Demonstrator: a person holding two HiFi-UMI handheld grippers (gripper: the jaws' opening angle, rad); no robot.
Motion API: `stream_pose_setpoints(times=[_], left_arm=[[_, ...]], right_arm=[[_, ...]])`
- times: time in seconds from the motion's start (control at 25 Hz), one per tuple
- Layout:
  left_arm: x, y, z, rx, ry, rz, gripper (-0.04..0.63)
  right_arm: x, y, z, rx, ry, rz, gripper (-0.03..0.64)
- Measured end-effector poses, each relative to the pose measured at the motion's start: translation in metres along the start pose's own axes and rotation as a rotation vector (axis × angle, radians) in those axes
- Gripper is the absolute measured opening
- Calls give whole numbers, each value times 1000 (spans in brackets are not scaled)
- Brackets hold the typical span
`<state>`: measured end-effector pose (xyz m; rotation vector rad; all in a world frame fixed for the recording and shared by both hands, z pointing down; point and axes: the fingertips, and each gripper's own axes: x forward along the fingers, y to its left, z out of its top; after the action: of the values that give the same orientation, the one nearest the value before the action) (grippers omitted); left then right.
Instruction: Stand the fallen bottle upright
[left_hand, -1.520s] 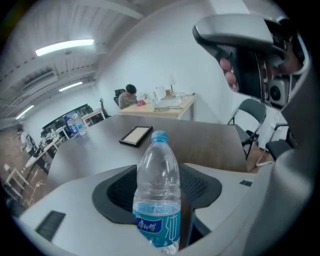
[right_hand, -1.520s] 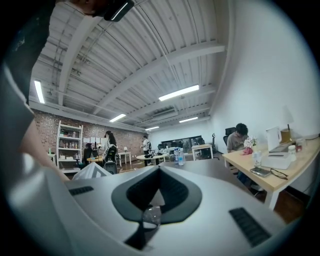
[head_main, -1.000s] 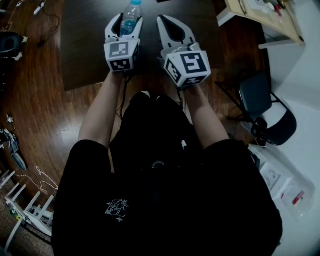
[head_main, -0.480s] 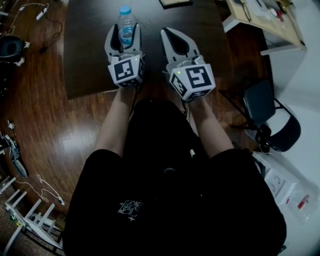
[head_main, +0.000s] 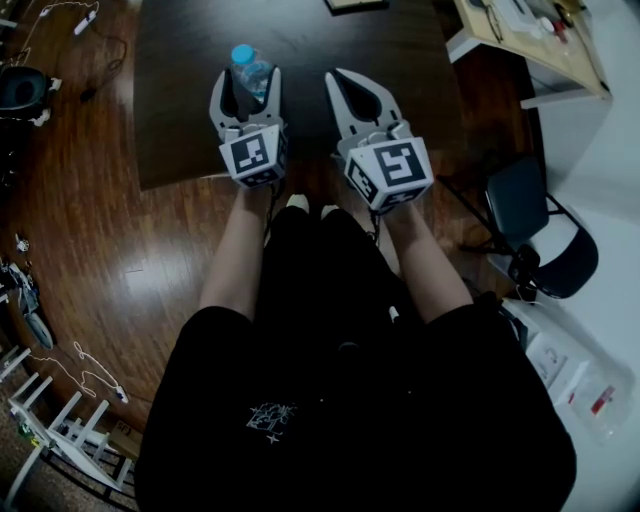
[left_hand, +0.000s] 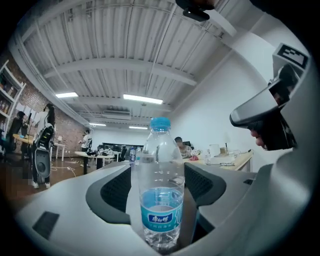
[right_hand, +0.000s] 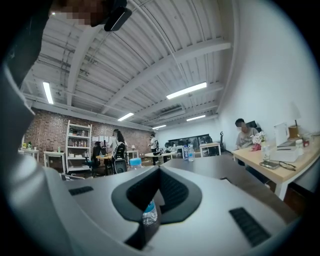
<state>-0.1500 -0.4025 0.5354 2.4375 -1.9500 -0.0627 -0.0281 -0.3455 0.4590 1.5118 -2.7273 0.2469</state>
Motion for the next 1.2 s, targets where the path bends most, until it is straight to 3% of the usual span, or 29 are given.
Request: stream_pose_setpoints(times=[0.2,0.36,0.44,0.56,0.6,0.8,1.2], left_arm=[[-30,-3,13,28,61,12,328],[-72,-22,69,42,29,-15,291],[-91,-33,98,60,11,-30,207],[-111,-48,131,83,-4,-37,29],[-113,-54,140,85,-13,-44,5],[-124,-76,168,94,-37,-73,-6],[-157,-91,182,101,-44,-86,-6]], right_arm=[[-12,4,16,33,30,5,14],[-27,11,42,62,5,13,14],[-34,17,53,79,-13,15,14],[-48,25,66,109,-35,19,14],[-52,27,71,108,-42,27,14],[-73,29,81,88,-70,43,14],[-102,48,91,69,-96,56,14]])
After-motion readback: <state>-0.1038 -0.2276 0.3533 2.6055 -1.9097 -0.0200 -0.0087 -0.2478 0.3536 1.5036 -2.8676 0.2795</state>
